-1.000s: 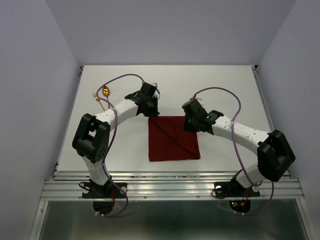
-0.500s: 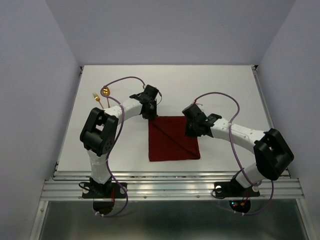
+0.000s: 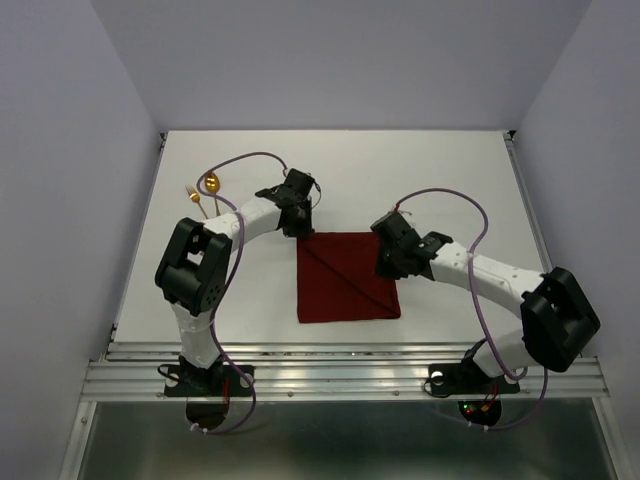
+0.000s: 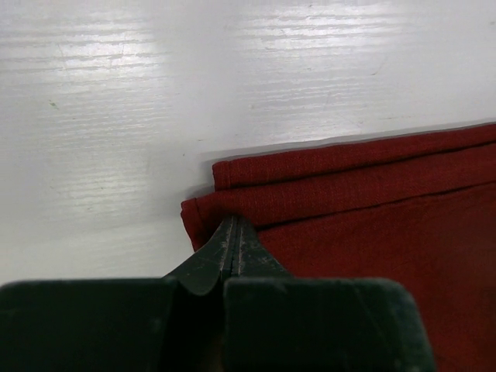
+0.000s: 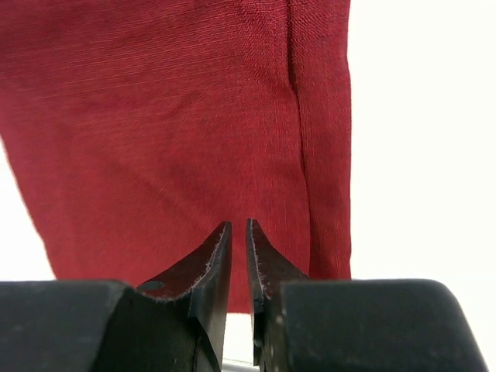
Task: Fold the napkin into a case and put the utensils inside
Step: Smooth out the upper triangle-folded napkin at the center of the board.
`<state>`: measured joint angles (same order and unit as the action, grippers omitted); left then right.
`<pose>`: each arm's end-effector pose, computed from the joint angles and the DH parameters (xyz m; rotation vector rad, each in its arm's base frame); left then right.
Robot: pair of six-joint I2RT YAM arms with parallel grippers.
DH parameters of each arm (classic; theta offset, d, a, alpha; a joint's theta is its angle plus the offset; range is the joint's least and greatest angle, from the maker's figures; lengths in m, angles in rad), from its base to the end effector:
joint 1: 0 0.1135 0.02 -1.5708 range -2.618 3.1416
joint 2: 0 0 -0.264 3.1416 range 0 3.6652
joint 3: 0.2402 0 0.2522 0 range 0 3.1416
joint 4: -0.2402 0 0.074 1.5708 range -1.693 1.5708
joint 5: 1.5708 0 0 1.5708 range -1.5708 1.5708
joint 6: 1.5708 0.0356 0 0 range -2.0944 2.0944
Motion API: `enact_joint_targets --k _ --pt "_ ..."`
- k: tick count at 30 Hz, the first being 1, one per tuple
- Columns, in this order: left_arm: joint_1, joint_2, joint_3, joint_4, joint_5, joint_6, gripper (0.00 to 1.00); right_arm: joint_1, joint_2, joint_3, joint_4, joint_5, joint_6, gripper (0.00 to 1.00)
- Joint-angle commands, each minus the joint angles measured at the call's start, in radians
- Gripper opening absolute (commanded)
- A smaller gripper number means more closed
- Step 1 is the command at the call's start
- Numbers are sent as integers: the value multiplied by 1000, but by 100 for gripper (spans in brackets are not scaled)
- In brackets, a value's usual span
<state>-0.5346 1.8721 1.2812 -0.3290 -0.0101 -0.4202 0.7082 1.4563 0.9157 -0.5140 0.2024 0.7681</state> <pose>0.3457 -0.2043 0.1918 0.1405 2.5287 -0.3813 0.2207 0.1796 0.2065 0.1484 2.6109 0.2680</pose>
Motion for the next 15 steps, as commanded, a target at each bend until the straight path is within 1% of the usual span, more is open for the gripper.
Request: enact_joint_targets --k 1,3,5,7,11,15 --pt "2 -149 33 12 4 -2 0 10 -114 -30 -43 6 31 19" --pt "2 -186 9 7 6 -3 0 10 -142 -73 -49 -14 42 19" --pt "2 -209 -17 2 41 -5 0 10 -166 -103 -44 -26 59 19" --pt "2 -208 -57 4 56 -2 0 10 -171 -136 -35 -47 75 19" --pt "2 -128 -100 8 79 -3 0 10 -153 -202 8 -89 100 19" --pt "2 -74 -114 70 93 -9 0 10 -108 -287 57 -107 100 18"
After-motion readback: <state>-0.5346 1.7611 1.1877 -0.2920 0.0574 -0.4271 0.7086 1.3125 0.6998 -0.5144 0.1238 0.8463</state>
